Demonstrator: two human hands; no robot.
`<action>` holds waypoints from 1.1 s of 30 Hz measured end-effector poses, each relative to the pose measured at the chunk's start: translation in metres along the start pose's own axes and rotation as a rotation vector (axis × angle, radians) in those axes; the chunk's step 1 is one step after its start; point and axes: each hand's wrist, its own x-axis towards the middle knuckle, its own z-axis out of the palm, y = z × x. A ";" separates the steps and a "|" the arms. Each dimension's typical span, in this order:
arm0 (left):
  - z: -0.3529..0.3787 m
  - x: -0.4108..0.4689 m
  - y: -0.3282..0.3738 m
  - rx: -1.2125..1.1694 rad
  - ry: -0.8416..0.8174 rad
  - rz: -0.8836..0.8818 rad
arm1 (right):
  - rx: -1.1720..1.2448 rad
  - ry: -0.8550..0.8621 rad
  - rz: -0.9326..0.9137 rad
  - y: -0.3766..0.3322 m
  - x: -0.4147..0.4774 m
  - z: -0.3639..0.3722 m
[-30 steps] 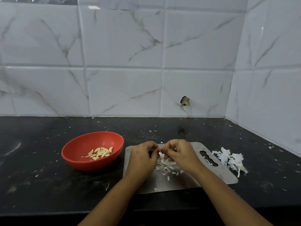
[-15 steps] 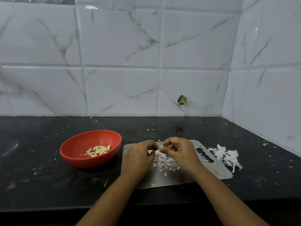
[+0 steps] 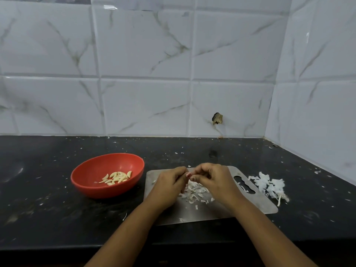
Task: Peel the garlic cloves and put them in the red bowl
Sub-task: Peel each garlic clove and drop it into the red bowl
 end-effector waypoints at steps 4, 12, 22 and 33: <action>-0.001 0.001 0.006 -0.469 -0.024 -0.168 | -0.268 0.073 -0.264 -0.003 -0.002 0.004; 0.001 -0.003 0.005 -0.102 0.268 0.126 | 0.515 0.008 0.200 -0.017 -0.006 0.023; -0.002 -0.004 0.000 0.122 0.386 0.190 | 0.651 0.086 0.364 -0.023 -0.002 0.020; -0.002 -0.001 0.002 0.411 0.122 -0.009 | 0.219 0.149 0.326 -0.004 -0.001 0.013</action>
